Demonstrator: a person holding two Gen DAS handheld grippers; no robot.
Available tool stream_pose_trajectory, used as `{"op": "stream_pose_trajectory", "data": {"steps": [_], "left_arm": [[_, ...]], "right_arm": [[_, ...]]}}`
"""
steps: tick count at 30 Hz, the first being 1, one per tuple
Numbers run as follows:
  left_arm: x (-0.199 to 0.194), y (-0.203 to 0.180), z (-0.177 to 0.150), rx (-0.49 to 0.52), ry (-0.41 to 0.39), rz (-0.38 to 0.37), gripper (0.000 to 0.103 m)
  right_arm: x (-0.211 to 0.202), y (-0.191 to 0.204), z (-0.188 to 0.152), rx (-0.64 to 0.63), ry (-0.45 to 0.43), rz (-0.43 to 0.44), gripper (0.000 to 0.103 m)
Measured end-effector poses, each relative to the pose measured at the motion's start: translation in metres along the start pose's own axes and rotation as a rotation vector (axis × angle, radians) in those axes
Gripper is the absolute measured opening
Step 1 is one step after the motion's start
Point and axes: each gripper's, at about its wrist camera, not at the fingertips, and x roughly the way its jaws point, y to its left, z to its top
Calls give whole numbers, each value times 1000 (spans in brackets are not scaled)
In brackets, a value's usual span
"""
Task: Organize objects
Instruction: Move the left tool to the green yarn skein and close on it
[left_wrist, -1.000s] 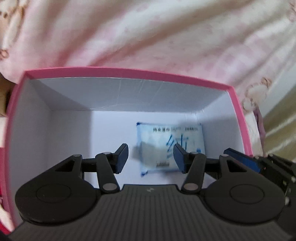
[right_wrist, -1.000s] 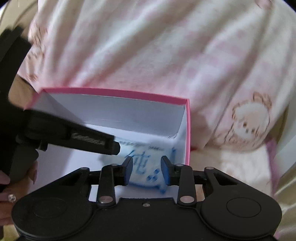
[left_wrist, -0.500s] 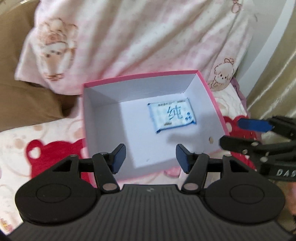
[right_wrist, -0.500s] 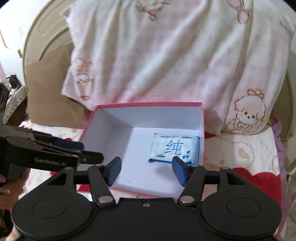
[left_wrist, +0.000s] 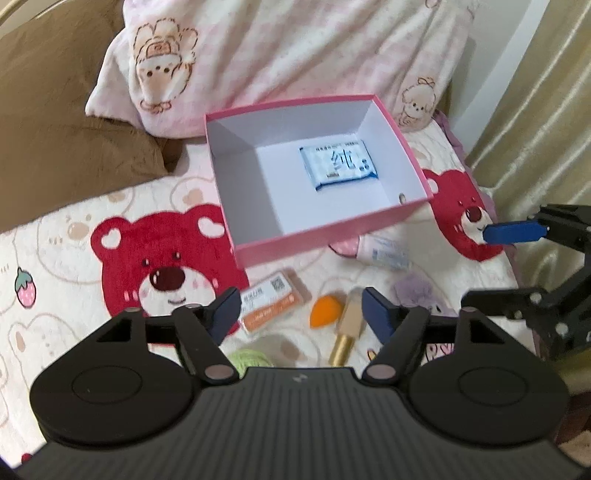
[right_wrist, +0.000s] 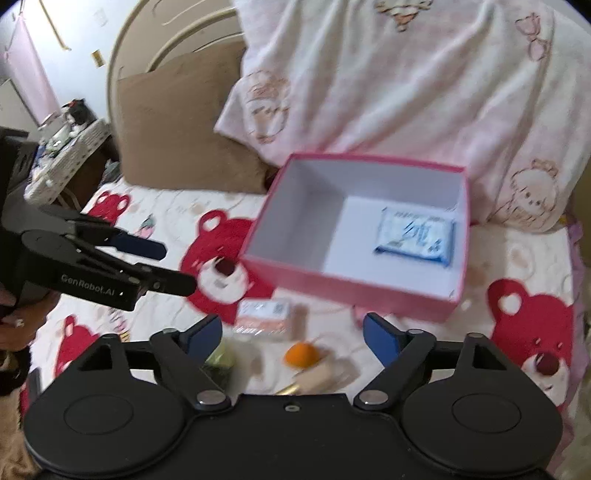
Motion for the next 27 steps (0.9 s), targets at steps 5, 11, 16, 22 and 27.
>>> {"op": "stream_pose_trajectory", "data": {"steps": [5,11,16,22,27], "left_arm": [[0,10,-27,-13,-1,-6,85],[15,30,-57,-53,24,-33,88],[35,48,-79,-114,40,-54,89],[66,65,-98,-172,62,-75,89],[84,72,-109,-187,68,-49,89]], "right_arm": [[10,23,-20,-29,51,62,94],[42,43,-41,-55,119,152,94],[78,59,-52,-58,156,218,94],[122,80,-66,-101,155,248,94],[157,93,-81,-133,181,236,94]]}}
